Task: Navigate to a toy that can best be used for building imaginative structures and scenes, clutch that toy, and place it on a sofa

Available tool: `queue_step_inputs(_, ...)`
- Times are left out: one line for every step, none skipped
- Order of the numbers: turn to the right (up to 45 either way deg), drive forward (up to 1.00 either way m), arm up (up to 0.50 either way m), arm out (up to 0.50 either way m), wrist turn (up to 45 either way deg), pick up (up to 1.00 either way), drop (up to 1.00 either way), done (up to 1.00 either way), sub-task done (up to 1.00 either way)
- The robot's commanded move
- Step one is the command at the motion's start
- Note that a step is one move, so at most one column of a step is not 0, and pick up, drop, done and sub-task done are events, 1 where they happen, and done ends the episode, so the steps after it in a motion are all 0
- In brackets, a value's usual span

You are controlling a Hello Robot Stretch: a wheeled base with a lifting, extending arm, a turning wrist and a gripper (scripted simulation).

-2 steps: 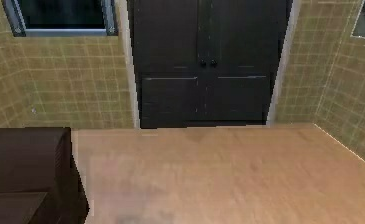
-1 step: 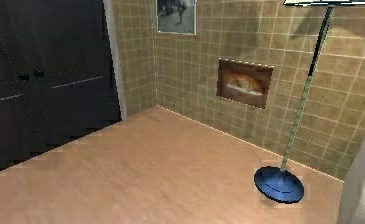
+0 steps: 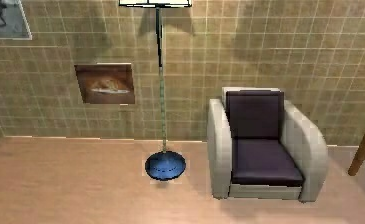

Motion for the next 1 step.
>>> queue_step_inputs(-45.0,0.00,0.00,0.00,0.0,0.00,0.00,0.00,0.00)
